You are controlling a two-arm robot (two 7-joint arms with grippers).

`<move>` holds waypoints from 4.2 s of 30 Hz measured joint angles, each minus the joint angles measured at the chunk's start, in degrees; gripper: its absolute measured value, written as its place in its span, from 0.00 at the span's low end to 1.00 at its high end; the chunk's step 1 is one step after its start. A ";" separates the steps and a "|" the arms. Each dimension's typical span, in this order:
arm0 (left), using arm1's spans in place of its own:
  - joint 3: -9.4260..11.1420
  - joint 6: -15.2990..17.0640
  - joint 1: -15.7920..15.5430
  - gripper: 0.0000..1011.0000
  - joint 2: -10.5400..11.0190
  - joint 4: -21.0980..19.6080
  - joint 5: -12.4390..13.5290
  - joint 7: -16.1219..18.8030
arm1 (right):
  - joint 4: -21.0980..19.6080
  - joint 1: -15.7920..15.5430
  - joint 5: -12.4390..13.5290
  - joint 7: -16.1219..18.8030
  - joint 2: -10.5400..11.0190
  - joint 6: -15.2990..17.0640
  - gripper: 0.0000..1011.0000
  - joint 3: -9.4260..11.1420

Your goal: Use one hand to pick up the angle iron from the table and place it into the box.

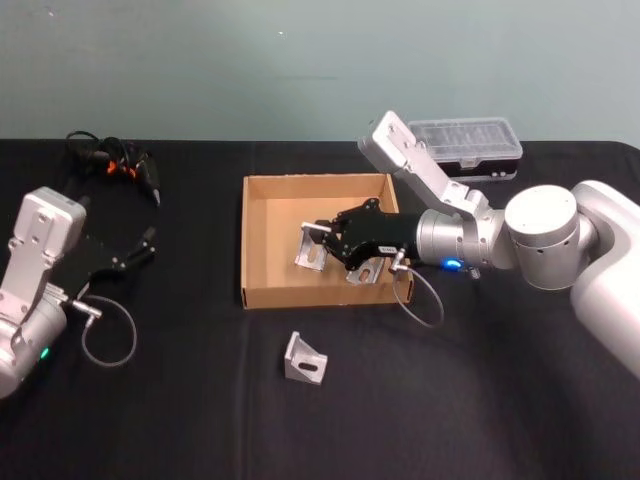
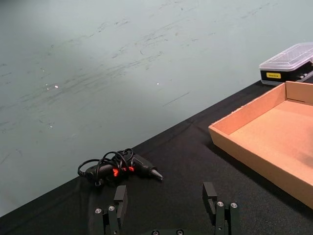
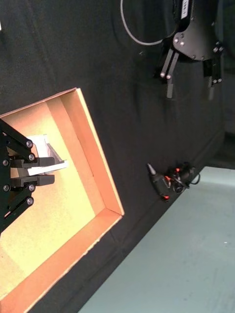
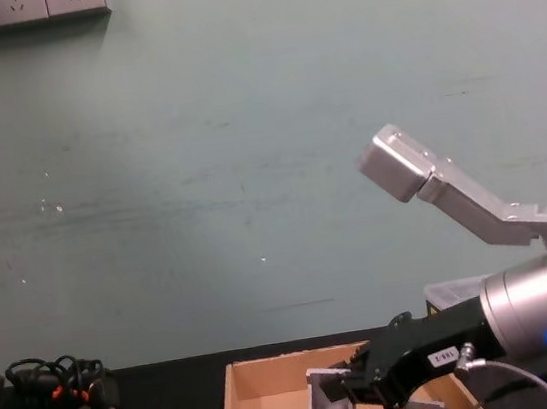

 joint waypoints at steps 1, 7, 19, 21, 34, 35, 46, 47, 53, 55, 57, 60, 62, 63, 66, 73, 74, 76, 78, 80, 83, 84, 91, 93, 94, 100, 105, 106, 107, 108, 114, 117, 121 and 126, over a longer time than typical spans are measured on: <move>0.00 0.00 0.00 1.00 0.00 0.00 0.00 0.00 | 0.33 0.06 -0.15 0.01 -0.18 0.12 0.10 0.00; 0.00 0.00 0.00 1.00 0.00 0.00 0.00 0.00 | 1.86 0.39 -1.00 0.25 -1.32 1.16 0.10 0.19; 0.00 0.00 0.00 1.00 0.00 0.00 0.00 0.00 | 3.21 0.57 -2.51 1.16 -2.51 2.25 0.10 0.97; 0.00 0.00 0.00 1.00 0.00 0.00 0.00 0.00 | 3.33 0.39 -2.78 1.42 -2.59 2.29 0.10 1.15; 0.00 0.00 0.00 1.00 0.00 0.00 0.00 0.00 | 2.93 -0.73 -3.83 1.69 -2.75 1.75 0.32 3.00; 0.00 0.00 0.00 1.00 0.00 0.00 0.00 0.00 | 2.70 -0.87 -3.84 1.55 -2.68 1.68 0.35 3.18; 0.00 0.00 0.00 1.00 0.00 0.00 0.00 0.00 | -4.70 -4.95 -2.88 -0.61 0.48 -0.01 0.69 6.93; 0.00 0.00 0.00 1.00 0.00 0.00 0.00 0.00 | -5.65 -5.47 -2.66 -0.74 0.89 -0.20 0.70 7.30; 0.00 0.00 0.00 1.00 0.00 0.00 0.00 0.00 | -12.47 -9.44 -0.68 -0.21 4.39 -0.97 0.90 9.11; 0.00 0.00 0.00 1.00 0.00 0.00 0.00 0.00 | -14.50 -10.75 0.15 0.46 5.46 -1.00 0.95 9.40; 0.00 0.00 0.00 1.00 0.00 0.00 0.00 0.00 | -15.65 -11.51 0.80 0.99 6.11 -1.00 0.99 9.52; 0.00 0.00 0.00 1.00 0.00 0.00 0.00 0.00 | -17.66 -12.75 2.03 2.38 7.31 -0.85 0.99 9.44; 0.00 0.00 0.00 1.00 0.00 0.00 0.00 0.00 | -18.98 -13.42 2.82 3.45 8.02 -0.71 0.99 8.99; 0.00 0.00 0.00 1.00 0.00 0.00 0.00 0.00 | -19.24 -13.58 3.06 3.76 8.18 -0.64 0.99 8.86; 0.00 0.00 0.00 1.00 0.00 0.00 0.00 0.00 | -20.42 -14.14 3.98 5.01 8.90 -0.26 0.99 8.06; 0.00 0.00 0.00 1.00 0.00 0.00 0.00 0.00 | -21.49 -15.01 5.41 6.90 9.78 0.71 0.99 5.98; 0.00 0.00 0.00 1.00 0.00 0.00 0.00 0.00 | -21.56 -15.09 5.57 7.01 9.84 0.80 0.99 5.77; 0.00 0.00 0.00 1.00 0.00 0.00 0.00 0.00 | -21.69 -15.26 5.80 7.23 9.96 0.99 0.99 5.35; 0.00 0.00 0.00 1.00 0.00 0.00 0.00 0.00 | -21.92 -15.62 6.28 7.48 10.22 1.30 0.99 4.62; 0.00 0.00 0.00 1.00 0.00 0.00 0.00 0.00 | -22.04 -15.81 6.49 7.57 10.35 1.44 0.99 4.25; 0.00 0.00 0.00 1.00 0.00 0.00 0.00 0.00 | -22.12 -16.20 6.87 7.59 10.54 1.59 0.99 3.55; 0.00 0.00 0.00 1.00 0.00 0.00 0.00 0.00 | -22.12 -16.27 6.96 7.59 10.57 1.63 0.99 3.38; 0.00 0.00 0.00 1.00 0.00 0.00 0.00 0.00 | -21.35 -16.60 7.24 7.39 10.56 1.77 0.99 2.14; 0.00 0.00 0.00 1.00 0.00 0.00 0.00 0.00 | -20.62 -16.63 7.27 7.18 10.47 1.73 0.99 1.79; 0.00 0.00 0.00 1.00 0.00 0.00 0.00 0.00 | -20.42 -16.63 7.27 7.04 10.44 1.70 0.99 1.75; 0.00 0.00 0.00 1.00 0.00 0.00 0.00 0.00 | -18.95 -16.54 7.27 6.57 10.12 1.48 0.99 1.58; 0.00 0.00 0.00 1.00 0.00 0.00 0.00 0.00 | -17.62 -16.27 7.26 6.43 9.55 1.23 0.99 1.50; 0.00 0.00 0.00 1.00 0.00 0.00 0.00 0.00 | -17.44 -16.22 7.27 6.43 9.45 1.19 0.99 1.47; 0.00 0.00 0.00 1.00 0.00 0.00 0.00 0.00 | -17.27 -16.15 7.28 6.45 9.33 1.14 0.99 1.43; 0.00 0.00 0.00 1.00 0.00 0.00 0.00 0.00 | -17.09 -16.07 7.29 6.46 9.20 1.09 0.99 1.40; 0.00 0.00 0.00 1.00 0.00 0.00 0.00 0.00 | -15.89 -15.34 7.24 6.81 8.07 0.65 0.99 0.93; 0.00 0.00 0.00 1.00 0.00 0.00 0.00 0.00 | -15.21 -14.96 7.15 7.11 7.57 0.41 0.99 0.68; 0.00 0.00 0.00 1.00 0.00 0.00 0.00 0.00 | -14.36 -14.38 6.97 7.50 6.89 0.14 0.99 0.28; 0.00 0.00 0.00 1.00 0.00 0.00 0.00 0.00 | -13.31 -13.89 6.71 7.72 6.23 -0.05 0.99 -0.06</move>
